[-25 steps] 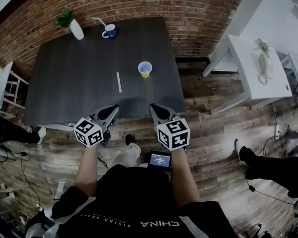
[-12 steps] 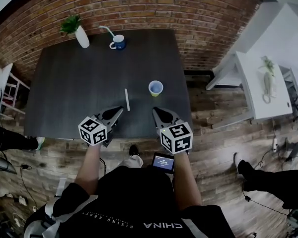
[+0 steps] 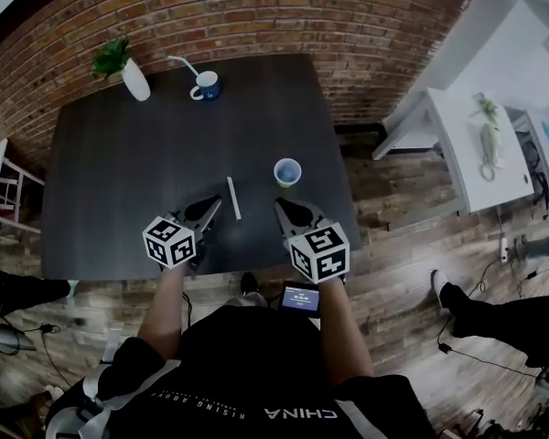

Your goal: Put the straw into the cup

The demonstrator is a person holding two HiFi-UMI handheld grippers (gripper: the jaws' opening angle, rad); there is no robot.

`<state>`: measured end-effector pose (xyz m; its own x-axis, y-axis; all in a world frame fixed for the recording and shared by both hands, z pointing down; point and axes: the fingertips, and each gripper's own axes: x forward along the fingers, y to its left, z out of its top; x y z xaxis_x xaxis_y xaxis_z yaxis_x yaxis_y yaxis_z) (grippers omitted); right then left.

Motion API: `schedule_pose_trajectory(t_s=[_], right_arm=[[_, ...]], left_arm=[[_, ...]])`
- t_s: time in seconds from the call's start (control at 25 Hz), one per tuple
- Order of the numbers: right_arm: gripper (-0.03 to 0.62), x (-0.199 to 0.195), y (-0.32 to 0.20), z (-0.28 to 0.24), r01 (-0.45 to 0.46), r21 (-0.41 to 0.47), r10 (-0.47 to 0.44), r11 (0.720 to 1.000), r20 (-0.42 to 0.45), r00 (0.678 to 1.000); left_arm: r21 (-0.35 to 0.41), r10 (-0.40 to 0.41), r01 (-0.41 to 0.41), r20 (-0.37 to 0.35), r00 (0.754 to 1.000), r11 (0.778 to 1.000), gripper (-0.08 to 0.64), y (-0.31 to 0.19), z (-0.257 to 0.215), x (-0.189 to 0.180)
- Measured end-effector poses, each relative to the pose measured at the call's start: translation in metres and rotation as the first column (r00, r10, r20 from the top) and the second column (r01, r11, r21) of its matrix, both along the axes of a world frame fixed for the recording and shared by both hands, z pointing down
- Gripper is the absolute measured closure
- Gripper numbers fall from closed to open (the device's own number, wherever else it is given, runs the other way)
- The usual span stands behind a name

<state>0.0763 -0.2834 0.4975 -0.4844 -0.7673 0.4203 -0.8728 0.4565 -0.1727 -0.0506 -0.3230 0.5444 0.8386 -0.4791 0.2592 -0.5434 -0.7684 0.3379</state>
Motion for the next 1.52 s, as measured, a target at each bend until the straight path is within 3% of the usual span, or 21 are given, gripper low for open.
schedule_pose_trajectory(t_s=[0.36, 0.56, 0.92, 1.0, 1.2, 1.52], right_arm=[[0.588, 0.012, -0.014, 0.01, -0.022, -0.023, 0.022, 1.0, 0.004, 1.0], [0.588, 0.021, -0.022, 0.011, -0.022, -0.026, 0.022, 0.999, 0.019, 1.0], [0.588, 0.021, -0.038, 0.016, 0.048, -0.038, -0.047, 0.998, 0.031, 0.998], [0.588, 0.02, -0.041, 0.016, 0.071, -0.041, -0.07, 0.997, 0.033, 0.997], [0.588, 0.021, -0.047, 0.019, 0.128, -0.051, -0.126, 0.99, 0.036, 0.991], [0.588, 0.03, -0.061, 0.026, 0.224, -0.071, -0.222, 0.972, 0.032, 0.975]], left_arm=[[-0.072, -0.007, 0.01, 0.046, 0.999, 0.997, 0.557, -0.017, 0.031, 0.013], [-0.101, -0.049, 0.06, 0.109, 0.993, 0.993, 0.557, -0.027, 0.045, 0.016], [-0.191, -0.12, 0.15, 0.159, 0.98, 0.97, 0.551, -0.043, 0.081, 0.023], [-0.216, -0.148, 0.183, 0.169, 0.974, 0.959, 0.504, -0.046, 0.09, 0.026], [-0.242, -0.223, 0.282, 0.247, 0.943, 0.928, 0.444, -0.052, 0.114, 0.027], [-0.225, -0.311, 0.421, 0.4, 0.862, 0.879, 0.44, -0.057, 0.144, 0.029]])
